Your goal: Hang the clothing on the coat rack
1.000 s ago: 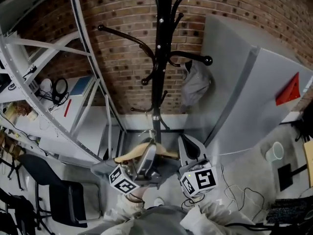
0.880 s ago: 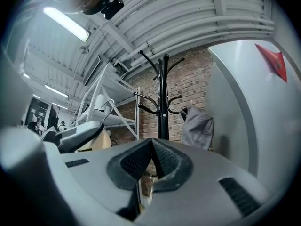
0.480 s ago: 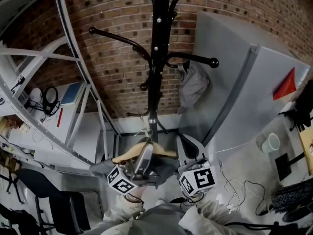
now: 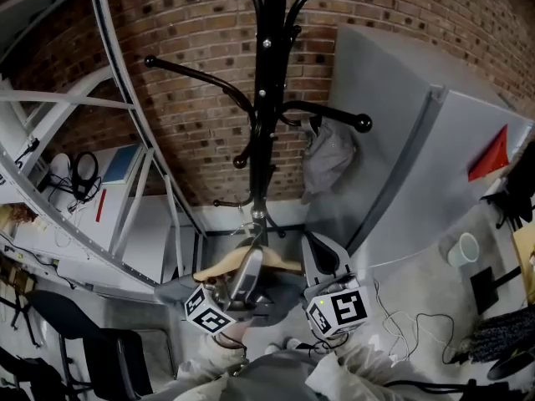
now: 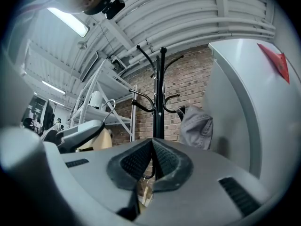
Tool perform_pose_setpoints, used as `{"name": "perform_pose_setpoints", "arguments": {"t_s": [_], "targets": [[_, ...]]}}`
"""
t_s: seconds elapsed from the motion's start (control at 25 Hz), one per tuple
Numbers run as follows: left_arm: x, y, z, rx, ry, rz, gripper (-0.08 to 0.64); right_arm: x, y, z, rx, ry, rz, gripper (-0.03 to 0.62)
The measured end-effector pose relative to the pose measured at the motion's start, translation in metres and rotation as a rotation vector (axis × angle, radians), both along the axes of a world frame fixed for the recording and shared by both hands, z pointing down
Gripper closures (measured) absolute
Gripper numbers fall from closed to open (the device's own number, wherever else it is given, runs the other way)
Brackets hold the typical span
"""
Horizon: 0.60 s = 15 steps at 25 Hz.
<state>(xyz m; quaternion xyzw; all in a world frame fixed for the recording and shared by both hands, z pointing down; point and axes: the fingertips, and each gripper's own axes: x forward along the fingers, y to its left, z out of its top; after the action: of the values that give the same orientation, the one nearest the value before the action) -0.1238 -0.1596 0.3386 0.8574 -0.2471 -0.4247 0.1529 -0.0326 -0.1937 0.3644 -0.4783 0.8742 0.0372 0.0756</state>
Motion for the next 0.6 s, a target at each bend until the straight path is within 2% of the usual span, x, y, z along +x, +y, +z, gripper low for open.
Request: {"name": "perform_pose_setpoints", "arguments": {"t_s": [0.36, 0.6], "targets": [[0.004, -0.017, -0.010, 0.018, -0.007, -0.047, 0.457, 0.009, -0.018, -0.011, 0.034, -0.013, -0.042, 0.568], [-0.002, -0.026, -0.022, 0.026, 0.006, -0.064, 0.456, 0.016, -0.022, -0.021, 0.068, -0.005, -0.033, 0.569]]}}
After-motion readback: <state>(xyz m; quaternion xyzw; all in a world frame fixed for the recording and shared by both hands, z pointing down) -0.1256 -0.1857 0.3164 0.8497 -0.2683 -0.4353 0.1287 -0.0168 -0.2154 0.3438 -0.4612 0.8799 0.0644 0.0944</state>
